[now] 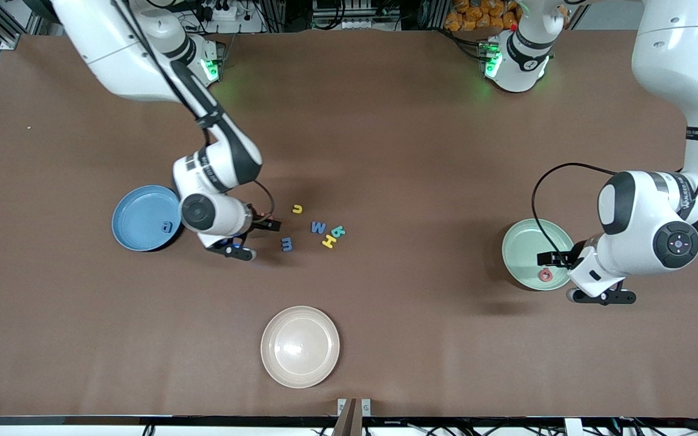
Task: Sort upper and lower case letters into plates
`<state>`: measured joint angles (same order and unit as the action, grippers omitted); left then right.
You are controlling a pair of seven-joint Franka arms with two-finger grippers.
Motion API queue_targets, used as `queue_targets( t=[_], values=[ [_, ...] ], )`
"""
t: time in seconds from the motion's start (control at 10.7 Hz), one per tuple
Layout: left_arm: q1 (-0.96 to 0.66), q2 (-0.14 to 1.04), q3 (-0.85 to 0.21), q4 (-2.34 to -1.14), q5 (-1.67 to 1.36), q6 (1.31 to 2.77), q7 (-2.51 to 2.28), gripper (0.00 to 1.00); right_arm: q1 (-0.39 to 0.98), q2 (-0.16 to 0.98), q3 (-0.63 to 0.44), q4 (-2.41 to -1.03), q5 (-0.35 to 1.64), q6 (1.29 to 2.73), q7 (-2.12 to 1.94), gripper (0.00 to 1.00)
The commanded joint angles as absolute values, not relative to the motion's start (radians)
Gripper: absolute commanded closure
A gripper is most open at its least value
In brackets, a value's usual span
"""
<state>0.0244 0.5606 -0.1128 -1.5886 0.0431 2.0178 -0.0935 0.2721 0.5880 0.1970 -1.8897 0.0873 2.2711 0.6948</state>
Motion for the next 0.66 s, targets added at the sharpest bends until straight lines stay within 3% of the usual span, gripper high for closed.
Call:
queue_targets(
  t=[0.0, 0.37, 0.56],
  values=[
    [0.020, 0.554, -0.127, -1.579, 0.020, 2.010, -0.143, 0.00, 0.290, 0.583, 0.183, -1.907, 0.095, 2.295, 0.741, 0.02],
    [-0.067, 0.551, -0.155, -1.543, 0.182, 1.975, -0.138, 0.00, 0.279, 0.604, 0.183, -1.907, 0.049, 2.298, 0.736, 0.15],
    [-0.058, 0.534, -0.228, -1.543, 0.170, 1.959, -0.144, 0.00, 0.296, 0.611, 0.183, -1.907, 0.048, 2.299, 0.742, 0.17]
  ],
)
